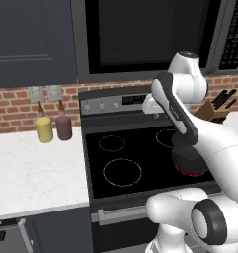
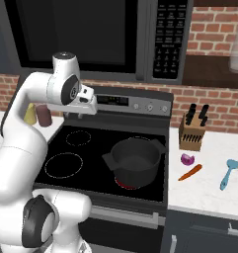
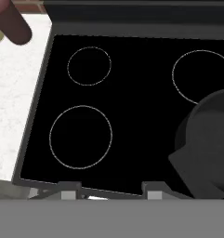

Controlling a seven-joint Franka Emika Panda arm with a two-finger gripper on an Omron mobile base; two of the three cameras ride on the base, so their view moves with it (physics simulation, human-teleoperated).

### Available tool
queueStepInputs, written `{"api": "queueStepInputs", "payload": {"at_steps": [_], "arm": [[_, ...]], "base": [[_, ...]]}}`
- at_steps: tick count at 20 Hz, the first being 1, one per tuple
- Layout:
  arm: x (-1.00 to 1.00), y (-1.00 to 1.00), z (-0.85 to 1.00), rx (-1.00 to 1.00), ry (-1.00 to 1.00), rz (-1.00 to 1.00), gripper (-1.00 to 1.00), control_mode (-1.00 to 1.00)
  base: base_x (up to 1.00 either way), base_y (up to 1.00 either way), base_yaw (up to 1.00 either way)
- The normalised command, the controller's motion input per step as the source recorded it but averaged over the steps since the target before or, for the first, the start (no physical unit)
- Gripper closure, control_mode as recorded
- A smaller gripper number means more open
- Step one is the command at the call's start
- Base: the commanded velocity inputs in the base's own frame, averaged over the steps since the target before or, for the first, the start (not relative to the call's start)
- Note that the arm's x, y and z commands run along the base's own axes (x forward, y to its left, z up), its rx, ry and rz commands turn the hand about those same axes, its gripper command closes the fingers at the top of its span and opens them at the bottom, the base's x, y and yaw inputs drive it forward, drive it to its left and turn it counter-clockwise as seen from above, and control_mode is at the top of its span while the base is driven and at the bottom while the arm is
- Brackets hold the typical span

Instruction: Put the carrot and onion in the pot. Retrieve the spatula and lightly stir the vegetables in the pot.

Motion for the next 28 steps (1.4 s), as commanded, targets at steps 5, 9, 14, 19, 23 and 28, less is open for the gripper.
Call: {"api": "queueStepInputs", "payload": {"at_steps": [5, 9, 14, 19, 23, 28], "arm": [[-0.20, 0.00, -0.02, 0.00, 0.00, 0.00, -1.00, -1.00], [-0.29, -0.01, -0.12, 0.00, 0.00, -0.02, -1.00, -1.00], [-0.35, 0.00, -0.13, 0.00, 0.02, -0.02, -1.00, -1.00], [-0.12, -0.02, -0.02, 0.00, 0.02, -0.01, -1.00, 1.00], [0.00, 0.00, 0.00, 0.00, 0.00, 0.00, -1.00, 1.00], [0.00, 0.00, 0.00, 0.00, 0.00, 0.00, -1.00, 1.00]], "base": [[0.00, 0.00, 0.00], [0.00, 0.00, 0.00], [0.00, 0.00, 0.00], [-0.10, -0.10, 0.00], [-0.41, -0.58, 0.00], [-0.41, -0.71, 0.00]]}}
